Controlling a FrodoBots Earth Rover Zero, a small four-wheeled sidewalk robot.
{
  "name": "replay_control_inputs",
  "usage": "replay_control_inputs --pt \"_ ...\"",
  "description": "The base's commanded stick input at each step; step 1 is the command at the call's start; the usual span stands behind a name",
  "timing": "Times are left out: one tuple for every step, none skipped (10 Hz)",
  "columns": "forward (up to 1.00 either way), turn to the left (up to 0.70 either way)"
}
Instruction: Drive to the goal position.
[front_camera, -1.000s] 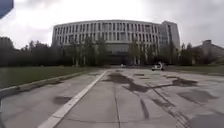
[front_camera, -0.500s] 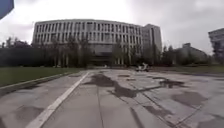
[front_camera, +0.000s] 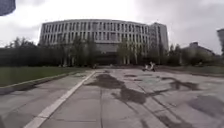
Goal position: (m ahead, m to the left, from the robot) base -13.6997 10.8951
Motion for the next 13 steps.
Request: replay_control_inputs --pt "0.7 0.35" --pt "0.7 0.35" --pt "0.7 0.35" --pt "0.7 0.34" --pt "0.7 0.26" --pt "0.7 0.18" --pt "0.7 0.1" --pt "0.7 0.0" --pt "0.7 0.0" --pt "0.7 0.0" --pt "0.7 0.0" --pt "0.7 0.0" --pt "0.7 0.0"
